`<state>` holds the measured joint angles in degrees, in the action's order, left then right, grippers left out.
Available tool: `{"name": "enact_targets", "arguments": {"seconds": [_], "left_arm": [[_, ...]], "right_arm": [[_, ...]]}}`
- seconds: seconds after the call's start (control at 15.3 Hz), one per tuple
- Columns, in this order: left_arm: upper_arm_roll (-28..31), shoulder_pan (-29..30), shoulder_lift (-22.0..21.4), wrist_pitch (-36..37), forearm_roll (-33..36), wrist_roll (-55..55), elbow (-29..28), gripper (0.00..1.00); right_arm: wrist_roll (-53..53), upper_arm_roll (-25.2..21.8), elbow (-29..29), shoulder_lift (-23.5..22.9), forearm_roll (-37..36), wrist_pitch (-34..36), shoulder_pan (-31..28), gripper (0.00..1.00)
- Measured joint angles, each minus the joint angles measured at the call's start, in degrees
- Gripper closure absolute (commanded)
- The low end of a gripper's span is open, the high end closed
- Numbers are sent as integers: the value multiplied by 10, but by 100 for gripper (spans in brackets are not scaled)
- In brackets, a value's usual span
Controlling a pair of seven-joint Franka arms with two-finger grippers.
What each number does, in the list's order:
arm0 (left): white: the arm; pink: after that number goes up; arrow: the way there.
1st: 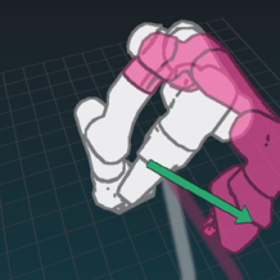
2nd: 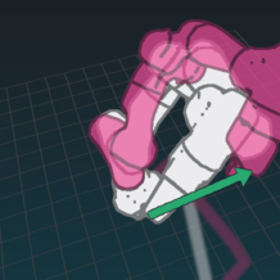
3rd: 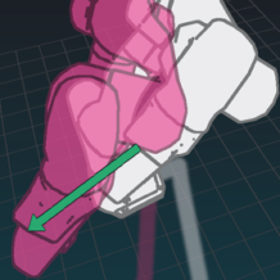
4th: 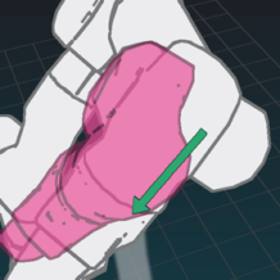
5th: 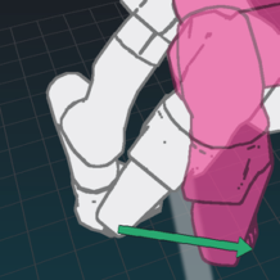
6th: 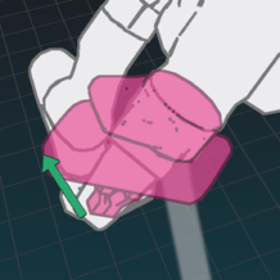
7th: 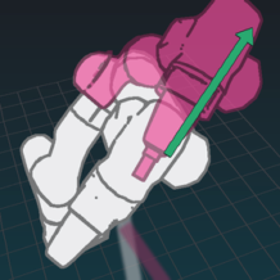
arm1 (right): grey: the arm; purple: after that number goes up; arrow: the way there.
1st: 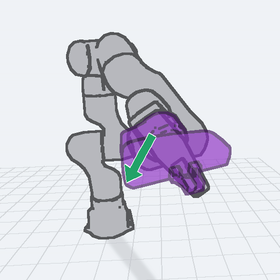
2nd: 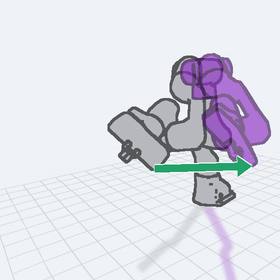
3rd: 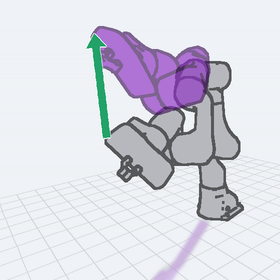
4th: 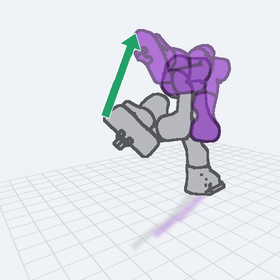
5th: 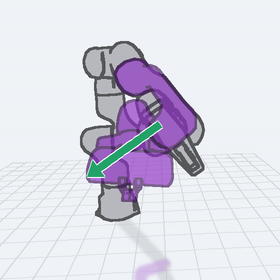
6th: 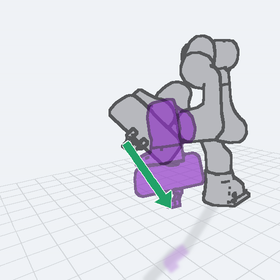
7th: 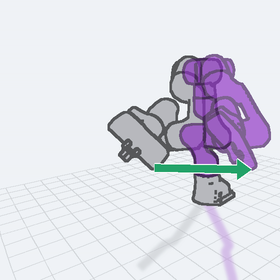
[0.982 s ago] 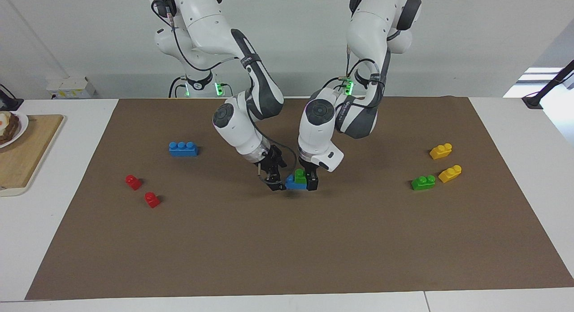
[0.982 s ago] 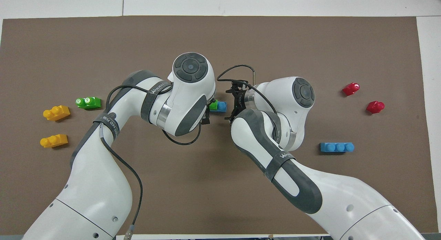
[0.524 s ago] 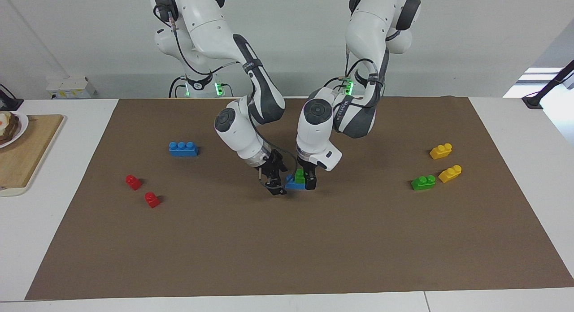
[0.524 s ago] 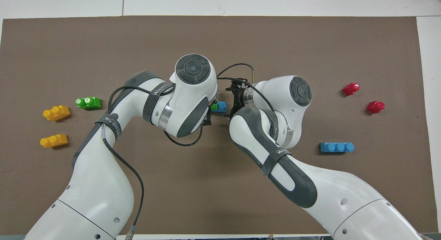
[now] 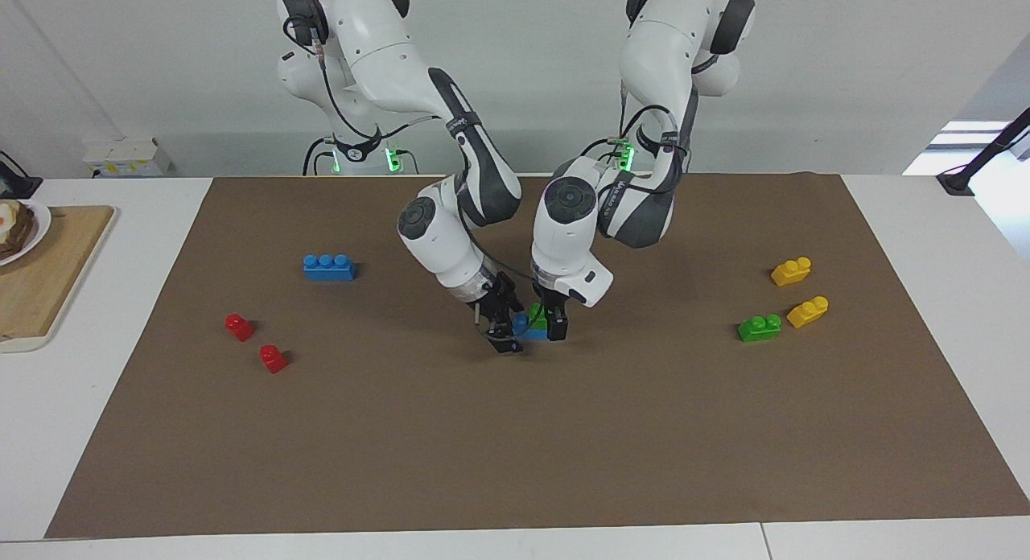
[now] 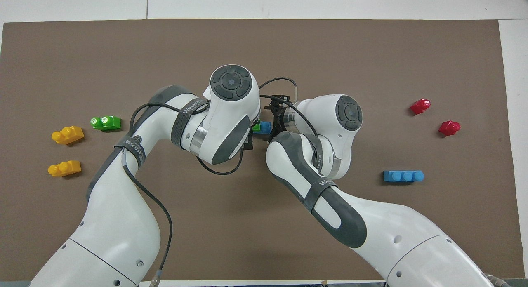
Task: Remove green block with left arm and hold with right
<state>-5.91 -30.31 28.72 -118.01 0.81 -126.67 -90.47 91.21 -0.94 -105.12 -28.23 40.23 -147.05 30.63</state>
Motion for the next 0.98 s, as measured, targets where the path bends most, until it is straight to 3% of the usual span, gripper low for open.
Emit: {"name": "enact_targets", "arguments": {"seconds": [0.2,0.52,0.65,0.72,0.92,0.98], "left_arm": [[0,0,0,0,0,0,-1,0],[0,0,0,-2,0,-3,-3,0],[0,0,0,-3,0,-3,-4,0],[0,0,0,-4,0,-3,-4,0],[0,0,0,-4,0,-4,-5,0],[0,0,0,-5,0,-4,-5,0]], "right_arm": [[2,0,0,-1,0,0,0,9],[19,0,0,-2,2,-6,3,30],[19,-1,0,-3,15,-8,3,43],[19,-1,0,-3,18,-8,3,54],[19,-3,0,-3,18,-9,3,97],[19,-3,0,-3,18,-9,3,100]]}}
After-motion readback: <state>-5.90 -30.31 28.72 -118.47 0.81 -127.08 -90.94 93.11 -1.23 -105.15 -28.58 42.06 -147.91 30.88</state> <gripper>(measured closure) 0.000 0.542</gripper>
